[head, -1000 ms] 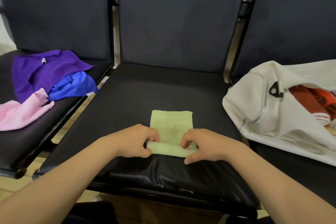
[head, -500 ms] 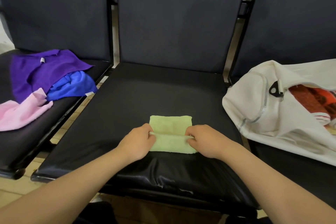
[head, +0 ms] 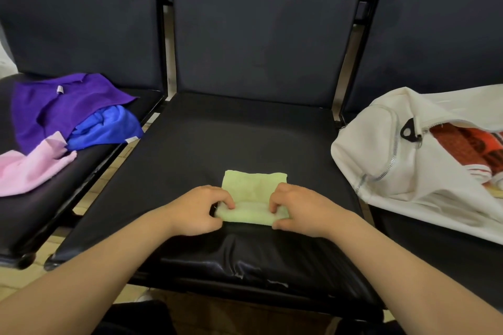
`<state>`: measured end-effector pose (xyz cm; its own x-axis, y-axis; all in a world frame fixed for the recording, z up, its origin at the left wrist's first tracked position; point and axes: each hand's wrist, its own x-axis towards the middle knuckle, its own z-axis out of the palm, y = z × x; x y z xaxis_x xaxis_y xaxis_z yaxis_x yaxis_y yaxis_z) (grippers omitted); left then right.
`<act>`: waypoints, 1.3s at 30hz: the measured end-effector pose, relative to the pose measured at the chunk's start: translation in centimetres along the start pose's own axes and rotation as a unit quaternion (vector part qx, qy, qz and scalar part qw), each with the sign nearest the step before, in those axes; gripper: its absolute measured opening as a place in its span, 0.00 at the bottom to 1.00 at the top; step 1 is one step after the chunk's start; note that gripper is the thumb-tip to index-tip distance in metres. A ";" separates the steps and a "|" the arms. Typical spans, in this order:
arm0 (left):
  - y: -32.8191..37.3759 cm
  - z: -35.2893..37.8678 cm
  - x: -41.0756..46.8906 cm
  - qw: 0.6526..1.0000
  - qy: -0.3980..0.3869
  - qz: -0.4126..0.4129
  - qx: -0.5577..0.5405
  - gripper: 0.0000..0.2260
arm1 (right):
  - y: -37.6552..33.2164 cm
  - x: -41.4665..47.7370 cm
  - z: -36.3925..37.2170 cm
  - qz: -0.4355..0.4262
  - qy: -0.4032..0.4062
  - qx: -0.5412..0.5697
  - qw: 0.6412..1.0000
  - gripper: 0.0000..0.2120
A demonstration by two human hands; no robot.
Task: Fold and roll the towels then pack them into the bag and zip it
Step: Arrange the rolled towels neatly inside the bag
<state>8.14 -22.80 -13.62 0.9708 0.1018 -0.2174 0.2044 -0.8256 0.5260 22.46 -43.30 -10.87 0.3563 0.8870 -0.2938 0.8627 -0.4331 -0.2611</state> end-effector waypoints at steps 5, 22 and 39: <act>0.6 0.0 0.2 0.997 0.056 -0.039 -0.045 0.06 | 0.1 0.2 -0.1 0.039 0.018 0.028 0.999 0.06; 0.7 1.4 0.9 0.989 0.115 0.016 0.096 0.09 | -0.6 0.7 0.9 0.026 0.039 -0.055 0.997 0.19; 2.2 1.1 1.1 0.979 0.079 -0.171 0.075 0.13 | -1.2 1.5 1.5 0.148 0.093 0.083 0.981 0.11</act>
<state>9.48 -25.08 -13.60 0.8584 0.4616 -0.2236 0.5118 -0.7995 0.3145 21.39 -41.72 -12.35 0.6548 0.7257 -0.2110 0.6468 -0.6826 -0.3402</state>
